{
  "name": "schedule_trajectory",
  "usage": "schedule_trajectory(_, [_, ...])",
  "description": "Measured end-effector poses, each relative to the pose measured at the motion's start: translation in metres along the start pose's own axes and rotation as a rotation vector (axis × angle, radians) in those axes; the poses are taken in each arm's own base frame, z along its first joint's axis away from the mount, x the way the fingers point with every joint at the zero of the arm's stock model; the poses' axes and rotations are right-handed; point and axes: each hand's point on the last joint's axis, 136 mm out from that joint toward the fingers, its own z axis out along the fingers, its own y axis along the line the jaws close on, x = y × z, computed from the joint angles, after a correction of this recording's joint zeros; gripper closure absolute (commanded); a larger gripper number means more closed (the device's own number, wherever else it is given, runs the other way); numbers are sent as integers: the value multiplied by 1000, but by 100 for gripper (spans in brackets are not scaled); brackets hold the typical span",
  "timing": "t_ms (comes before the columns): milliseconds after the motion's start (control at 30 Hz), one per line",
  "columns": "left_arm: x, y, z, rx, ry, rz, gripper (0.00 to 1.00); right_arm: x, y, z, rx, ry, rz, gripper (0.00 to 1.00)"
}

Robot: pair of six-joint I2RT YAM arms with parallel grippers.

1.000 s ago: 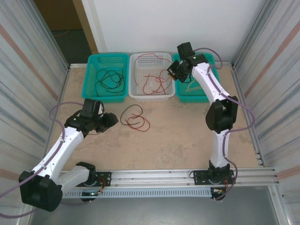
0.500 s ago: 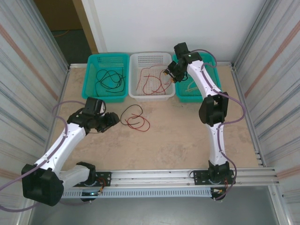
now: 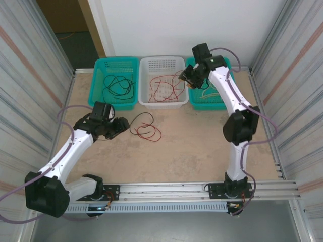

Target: Untangle the cables

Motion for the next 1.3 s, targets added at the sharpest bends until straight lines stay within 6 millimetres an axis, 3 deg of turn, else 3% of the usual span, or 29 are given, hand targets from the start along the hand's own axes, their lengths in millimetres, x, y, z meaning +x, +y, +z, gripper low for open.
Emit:
schedule_trajectory(67, [-5,-2,6,13,-15,-2,48,26,7,-18,-36,-4,-106,60])
schedule_trajectory(167, [-9,-1,22,13,-19,-10,53,84,11,-28,-69,30,-272,60])
schedule_trajectory(300, [-8,8,55,-52,17,-15,57,171,-8,-14,-78,143,-435,60])
schedule_trajectory(467, [13,-3,93,-69,83,22,52,223,-46,13,-15,241,-489,61])
schedule_trajectory(667, [25,-26,117,-28,97,43,52,238,-36,15,-46,240,-532,61])
schedule_trajectory(800, [14,-41,127,-2,78,48,58,238,-34,16,-51,230,-539,62])
schedule_trajectory(967, [0,-57,140,12,69,59,71,235,-33,14,-50,214,-539,63])
schedule_trajectory(1300, [9,-56,146,20,114,38,82,220,-28,-2,-75,155,-527,63])
